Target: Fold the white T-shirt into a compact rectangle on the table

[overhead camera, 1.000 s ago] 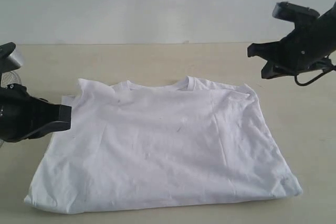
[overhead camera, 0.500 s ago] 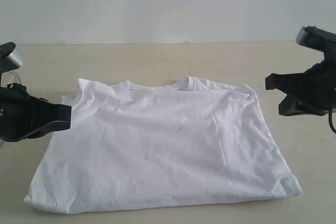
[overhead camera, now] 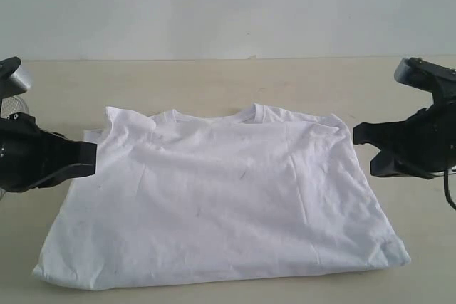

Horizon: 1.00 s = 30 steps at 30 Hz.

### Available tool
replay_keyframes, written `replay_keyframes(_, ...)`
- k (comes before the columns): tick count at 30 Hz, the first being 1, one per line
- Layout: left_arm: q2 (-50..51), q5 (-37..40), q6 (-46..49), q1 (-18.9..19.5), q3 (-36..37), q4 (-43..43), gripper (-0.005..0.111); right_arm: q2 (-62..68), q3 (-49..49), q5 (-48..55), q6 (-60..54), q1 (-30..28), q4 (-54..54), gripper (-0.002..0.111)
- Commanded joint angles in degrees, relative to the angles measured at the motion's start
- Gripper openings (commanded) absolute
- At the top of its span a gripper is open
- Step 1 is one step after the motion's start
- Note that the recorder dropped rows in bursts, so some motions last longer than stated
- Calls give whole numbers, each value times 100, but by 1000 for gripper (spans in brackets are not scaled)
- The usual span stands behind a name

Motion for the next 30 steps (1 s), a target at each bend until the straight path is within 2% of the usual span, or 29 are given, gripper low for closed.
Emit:
replay_keyframes(1,-28,-35,-3,-46,30,-68,5,-53,10,56,-91,16,20,0)
replay_keyframes(10,-28,-35,-3,-46,30,-68,5,-53,10,17,-62,4,-39,0)
replay_keyframes(12,-28,-35,-3,-46,30,-68,5,-53,10,123,-62,4,-44,4)
replay_keyframes(15,-28,-35,-3,-46,30,-68,5,-53,10,271,-62,4,-168,19)
replay_keyframes(18,-28,-35,-3,-46,30,-68,5,-53,10,296,-62,4,-437,46)
replay_keyframes(20,-28,-35,-3,-46,30,-68,5,-40,10,296,33,4,-639,60)
replay_keyframes(22,-28,-35,-3,-46,30,-68,5,51,-16,454,207,4,-698,60)
replay_keyframes(24,-28,-35,-3,-46,30,-68,5,347,-108,821,214,4,-698,54)
replay_keyframes(30,-28,-60,-3,-46,30,-68,5,669,-565,1766,349,-148,-825,54)
